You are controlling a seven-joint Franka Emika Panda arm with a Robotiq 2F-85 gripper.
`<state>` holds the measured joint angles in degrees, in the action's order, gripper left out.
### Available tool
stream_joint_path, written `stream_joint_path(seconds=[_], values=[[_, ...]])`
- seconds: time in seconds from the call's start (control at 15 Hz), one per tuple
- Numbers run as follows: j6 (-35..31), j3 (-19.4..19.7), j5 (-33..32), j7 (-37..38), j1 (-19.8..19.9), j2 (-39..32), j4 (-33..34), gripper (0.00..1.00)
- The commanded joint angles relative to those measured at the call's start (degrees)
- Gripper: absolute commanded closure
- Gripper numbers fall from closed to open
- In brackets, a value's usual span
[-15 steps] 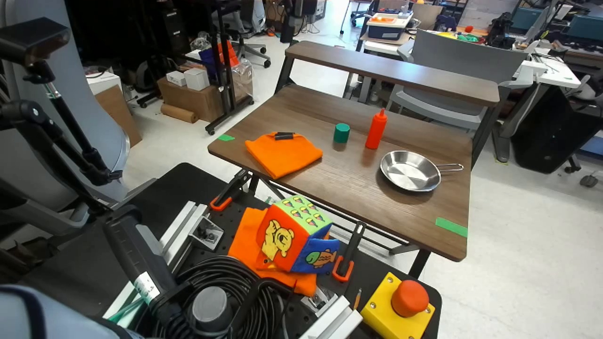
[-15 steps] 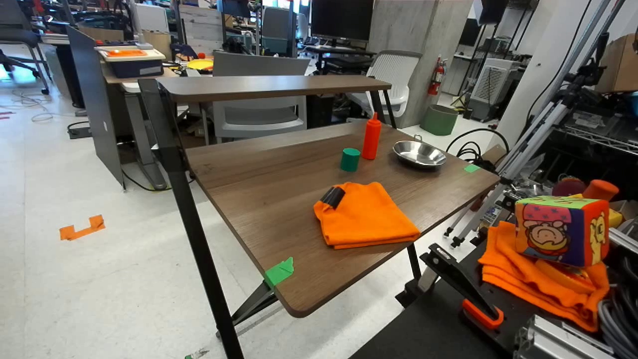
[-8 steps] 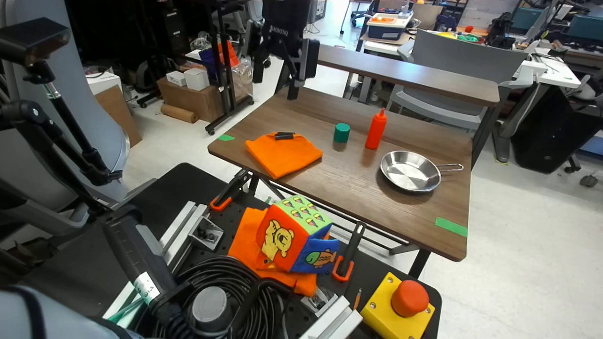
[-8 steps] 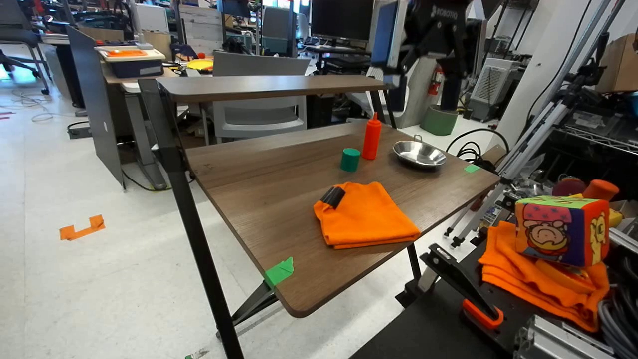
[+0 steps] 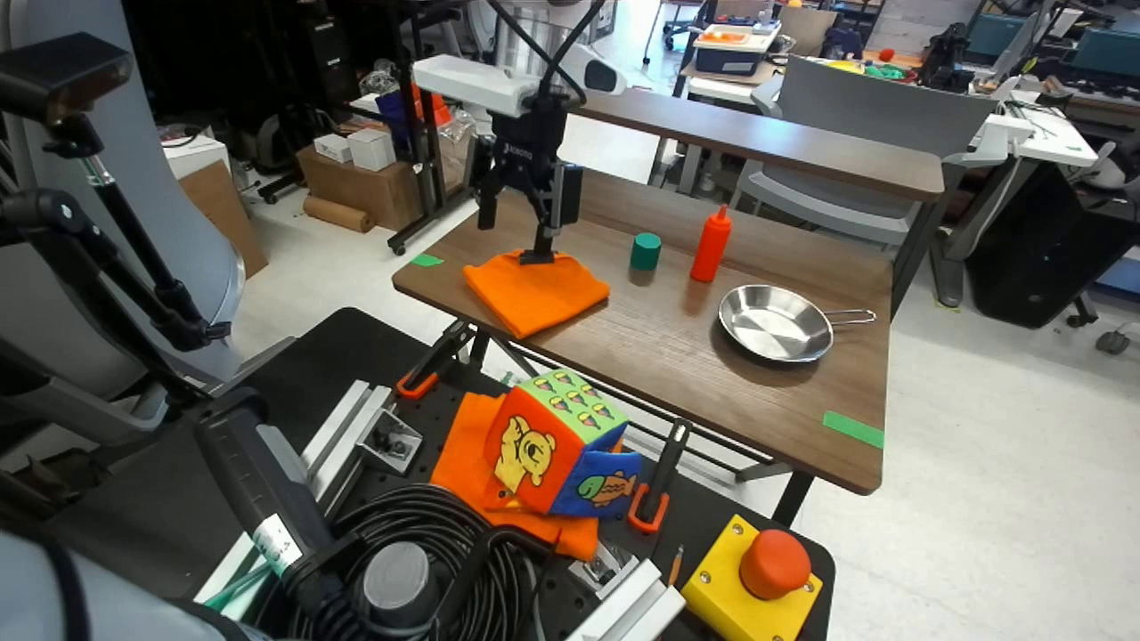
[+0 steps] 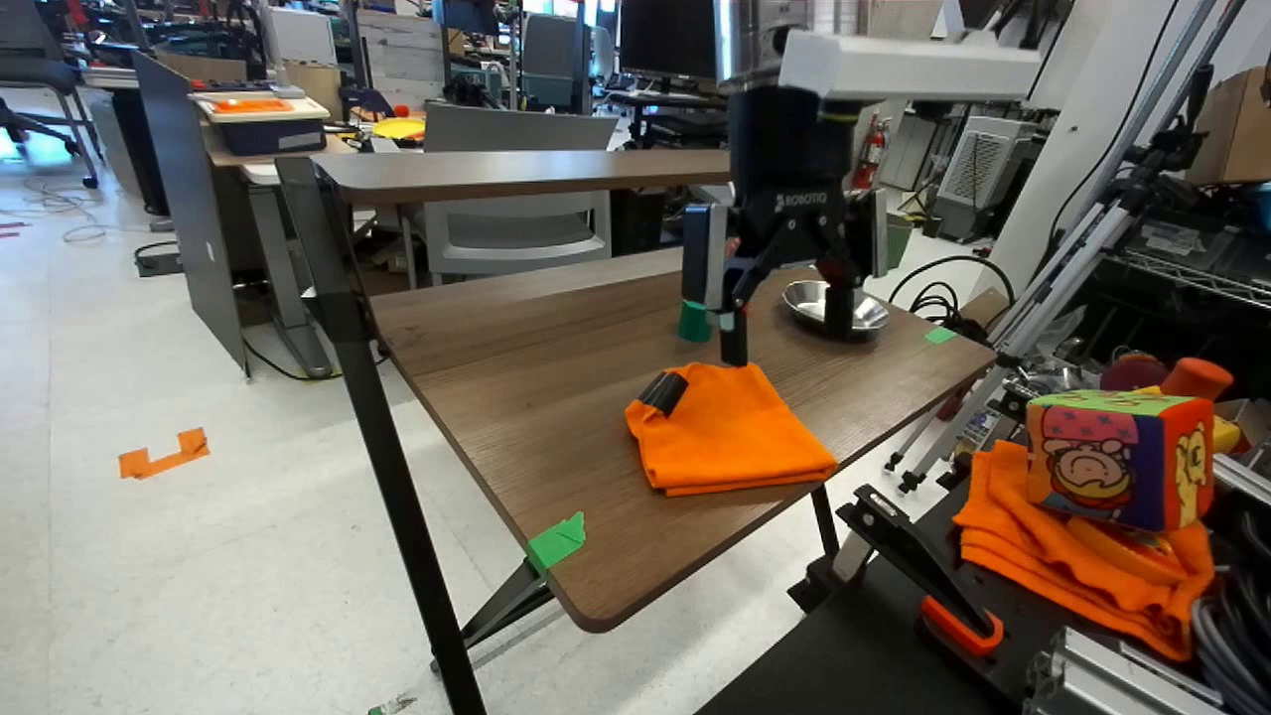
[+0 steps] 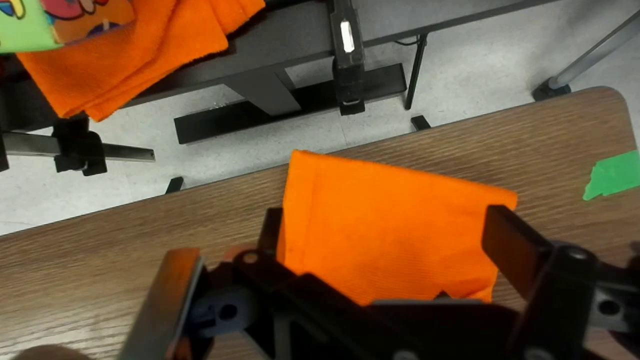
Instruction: Slide the orange cloth to the right
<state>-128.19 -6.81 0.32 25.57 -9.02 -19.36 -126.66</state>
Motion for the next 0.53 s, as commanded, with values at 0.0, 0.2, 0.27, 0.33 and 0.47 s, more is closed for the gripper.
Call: stream_joint_path(seconds=[0.0, 0.2, 0.27, 0.33, 0.47], values=[[-2.8, 2.5, -2.0, 4.4, -3.1, -6.1, 4.6, 0.0], [-5.4, 3.8, -2.5, 6.3, -5.0, -9.8, 7.2, 0.0], [-6.4, 4.3, -2.5, 6.9, -5.6, -10.9, 8.0, 0.0], [-7.1, 4.7, -2.3, 7.3, -6.2, -12.3, 8.8, 0.0], [-7.5, 5.7, -2.2, 8.1, -7.2, -15.0, 10.5, 0.0]])
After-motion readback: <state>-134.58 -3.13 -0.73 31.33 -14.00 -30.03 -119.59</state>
